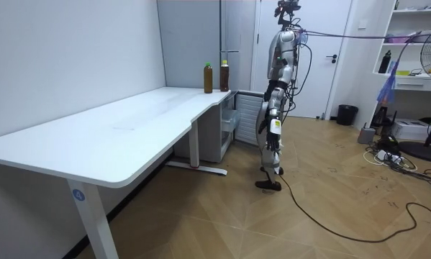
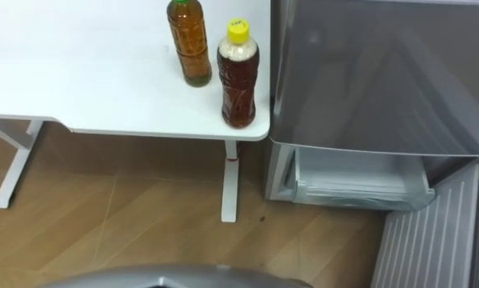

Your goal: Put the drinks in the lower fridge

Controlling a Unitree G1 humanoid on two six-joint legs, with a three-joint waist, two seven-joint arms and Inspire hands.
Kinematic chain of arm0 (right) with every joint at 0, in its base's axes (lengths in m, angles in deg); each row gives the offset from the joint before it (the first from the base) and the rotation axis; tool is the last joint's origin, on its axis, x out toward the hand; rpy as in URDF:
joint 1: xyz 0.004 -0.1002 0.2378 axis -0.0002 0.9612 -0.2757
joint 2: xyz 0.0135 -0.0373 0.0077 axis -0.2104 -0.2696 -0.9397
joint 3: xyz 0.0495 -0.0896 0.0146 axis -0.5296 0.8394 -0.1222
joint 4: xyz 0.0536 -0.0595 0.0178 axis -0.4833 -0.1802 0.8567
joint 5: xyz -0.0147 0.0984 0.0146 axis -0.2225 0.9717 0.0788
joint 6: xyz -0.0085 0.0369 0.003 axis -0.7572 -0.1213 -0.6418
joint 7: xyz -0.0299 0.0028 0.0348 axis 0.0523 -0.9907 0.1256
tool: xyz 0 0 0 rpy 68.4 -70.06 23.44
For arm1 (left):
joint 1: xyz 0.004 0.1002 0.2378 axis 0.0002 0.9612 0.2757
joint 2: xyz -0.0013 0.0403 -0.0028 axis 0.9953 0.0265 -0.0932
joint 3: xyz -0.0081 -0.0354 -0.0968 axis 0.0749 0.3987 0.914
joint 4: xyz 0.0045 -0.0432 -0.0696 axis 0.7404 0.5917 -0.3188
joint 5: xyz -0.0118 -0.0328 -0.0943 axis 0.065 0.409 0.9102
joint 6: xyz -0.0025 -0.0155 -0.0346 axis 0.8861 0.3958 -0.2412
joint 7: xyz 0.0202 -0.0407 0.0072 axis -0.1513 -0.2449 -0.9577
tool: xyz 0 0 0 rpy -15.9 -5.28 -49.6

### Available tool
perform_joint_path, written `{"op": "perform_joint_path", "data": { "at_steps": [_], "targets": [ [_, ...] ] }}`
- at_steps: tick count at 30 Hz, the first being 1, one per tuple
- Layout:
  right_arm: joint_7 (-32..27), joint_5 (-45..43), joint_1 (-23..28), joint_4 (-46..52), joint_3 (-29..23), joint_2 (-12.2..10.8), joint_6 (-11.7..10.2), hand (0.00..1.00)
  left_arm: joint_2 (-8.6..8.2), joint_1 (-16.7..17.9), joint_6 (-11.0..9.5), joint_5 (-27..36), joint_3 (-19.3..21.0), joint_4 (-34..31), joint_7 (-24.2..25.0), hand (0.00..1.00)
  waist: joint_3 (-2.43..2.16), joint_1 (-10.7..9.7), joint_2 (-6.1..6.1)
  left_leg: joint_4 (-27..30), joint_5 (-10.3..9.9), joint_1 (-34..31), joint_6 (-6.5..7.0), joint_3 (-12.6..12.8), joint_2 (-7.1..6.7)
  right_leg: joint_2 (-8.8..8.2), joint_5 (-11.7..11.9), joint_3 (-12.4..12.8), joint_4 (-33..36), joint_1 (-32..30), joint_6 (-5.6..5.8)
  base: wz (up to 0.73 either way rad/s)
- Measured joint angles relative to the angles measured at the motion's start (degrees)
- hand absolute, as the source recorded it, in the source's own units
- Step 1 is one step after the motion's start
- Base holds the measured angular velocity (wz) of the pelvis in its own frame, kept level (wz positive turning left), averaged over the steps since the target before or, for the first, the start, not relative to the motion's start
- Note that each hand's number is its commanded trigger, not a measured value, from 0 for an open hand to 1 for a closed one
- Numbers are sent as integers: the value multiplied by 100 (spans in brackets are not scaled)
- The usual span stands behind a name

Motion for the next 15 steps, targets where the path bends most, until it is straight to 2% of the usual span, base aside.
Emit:
{"op": "perform_joint_path", "data": {
  "at_steps": [2, 4, 7, 9, 14, 15],
  "targets": [
    [-2, 2, -5, -2, -41, 24, -26, 0, 24, -17, -99, 230, 89, -309, -232, 0, 0, 22, 14, -2, 3, -6, -4, -20, 0, 1, 0, -42, -1, -4, 0, 8],
    [-19, 5, -6, 29, -137, 42, -64, 0, 65, -69, -129, 557, 174, -725, -549, 0, -22, 26, 82, 36, 4, -4, -6, -40, 0, 3, 1, -79, 2, -9, -1, 5],
    [-75, 12, 36, 134, -329, 42, -151, 0, 64, -55, -229, 956, 204, -1426, -935, 0, -22, 37, 81, 20, 4, -5, -6, -51, -4, 3, 1, -103, 8, -5, -1, 3],
    [-148, 11, 104, 236, -326, 44, -241, 0, 65, -138, -468, 1126, 205, -2017, -1324, 0, -29, 126, 94, -30, 4, -2, -6, -39, -2, 4, 1, -101, 12, -6, -1, -5],
    [-248, 3, 274, 388, -325, 37, -422, 0, 61, -163, -814, 1120, 221, -3231, -2054, 0, -36, 163, 113, -67, 5, 5, -7, -62, -2, 3, 2, -164, 10, -14, -1, 0],
    [-290, 6, 280, 380, -325, 37, -456, 0, 62, -170, -939, 1103, 234, -3486, -2223, 0, -39, 167, 119, -78, 5, 14, -7, -72, -2, 3, 2, -189, 9, -8, -1, 4]
  ]
}}
